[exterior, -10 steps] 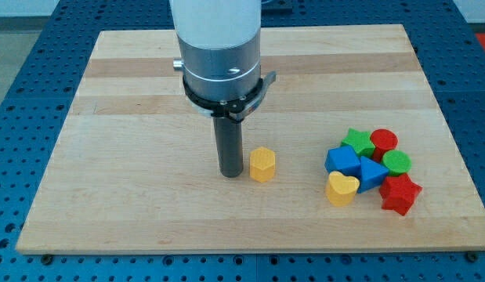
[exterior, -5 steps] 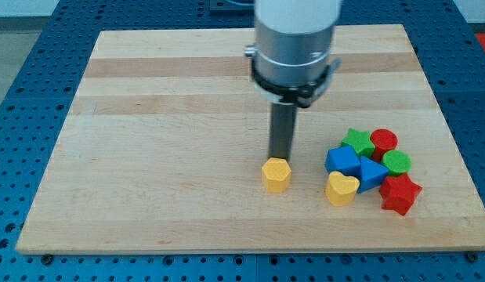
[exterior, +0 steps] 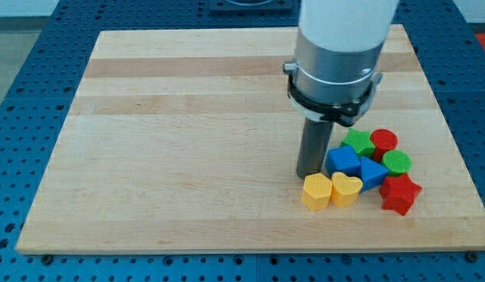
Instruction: Move the hexagon towards the group of blocks
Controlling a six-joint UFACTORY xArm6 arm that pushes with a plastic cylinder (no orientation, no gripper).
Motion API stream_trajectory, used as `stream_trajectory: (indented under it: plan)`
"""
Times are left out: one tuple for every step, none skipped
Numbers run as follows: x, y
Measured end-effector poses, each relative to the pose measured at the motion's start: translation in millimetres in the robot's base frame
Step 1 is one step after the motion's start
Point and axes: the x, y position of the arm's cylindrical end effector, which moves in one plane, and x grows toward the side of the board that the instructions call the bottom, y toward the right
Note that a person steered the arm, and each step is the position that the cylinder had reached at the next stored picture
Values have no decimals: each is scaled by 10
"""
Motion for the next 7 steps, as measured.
stream_trajectory:
  plan:
    - [46, -326]
    - [237, -479]
    - [443, -382]
    - [443, -93]
    - [421, 197]
    - [420, 309]
    - [420, 312]
